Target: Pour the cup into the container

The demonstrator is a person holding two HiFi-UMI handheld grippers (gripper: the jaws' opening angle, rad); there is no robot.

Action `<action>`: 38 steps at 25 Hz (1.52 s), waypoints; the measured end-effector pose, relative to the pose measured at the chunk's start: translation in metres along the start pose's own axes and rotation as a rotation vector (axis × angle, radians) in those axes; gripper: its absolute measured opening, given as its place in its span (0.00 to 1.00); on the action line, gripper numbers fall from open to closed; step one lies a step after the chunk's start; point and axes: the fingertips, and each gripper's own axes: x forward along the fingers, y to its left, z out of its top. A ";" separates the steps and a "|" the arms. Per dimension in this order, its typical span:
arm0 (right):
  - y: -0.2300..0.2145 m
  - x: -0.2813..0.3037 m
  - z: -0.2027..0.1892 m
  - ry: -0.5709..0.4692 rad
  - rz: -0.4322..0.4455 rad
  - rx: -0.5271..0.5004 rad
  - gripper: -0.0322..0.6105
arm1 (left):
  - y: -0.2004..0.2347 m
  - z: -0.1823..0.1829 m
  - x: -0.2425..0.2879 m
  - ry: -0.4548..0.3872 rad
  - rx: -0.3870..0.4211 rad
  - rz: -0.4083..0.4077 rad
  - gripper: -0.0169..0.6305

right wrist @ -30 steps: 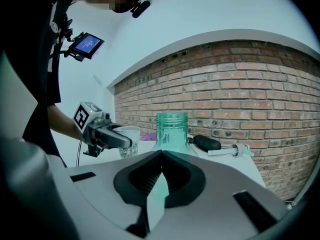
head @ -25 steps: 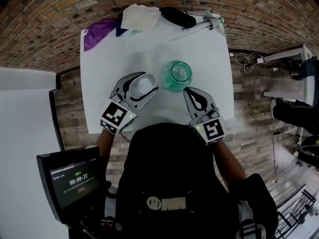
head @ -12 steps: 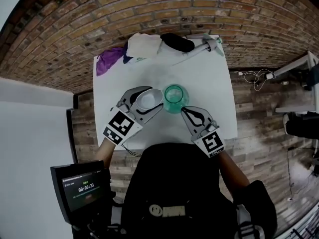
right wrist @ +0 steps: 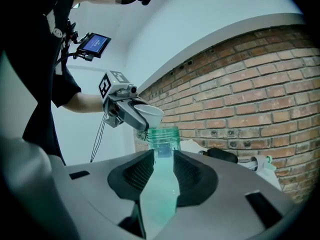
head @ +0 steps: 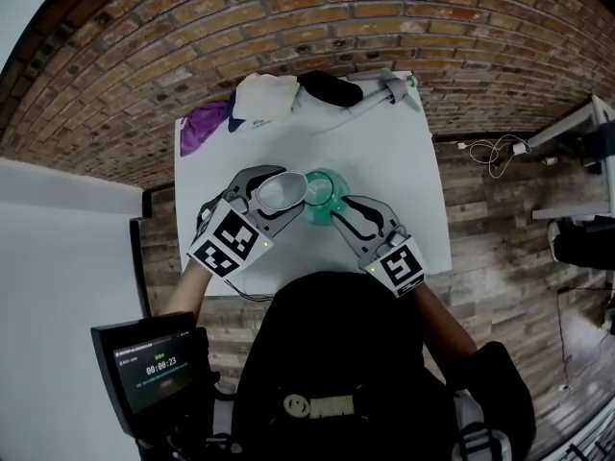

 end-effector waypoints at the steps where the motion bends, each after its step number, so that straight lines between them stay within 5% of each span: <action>1: -0.001 0.002 0.000 -0.002 0.002 -0.003 0.21 | 0.001 -0.001 0.001 0.013 0.000 -0.001 0.44; 14: 0.002 0.012 0.004 -0.029 0.031 -0.028 0.22 | 0.002 -0.008 0.004 0.148 0.178 0.015 0.44; 38: 0.004 0.012 0.004 -0.027 0.022 -0.030 0.22 | 0.003 -0.008 0.006 0.257 0.293 0.014 0.44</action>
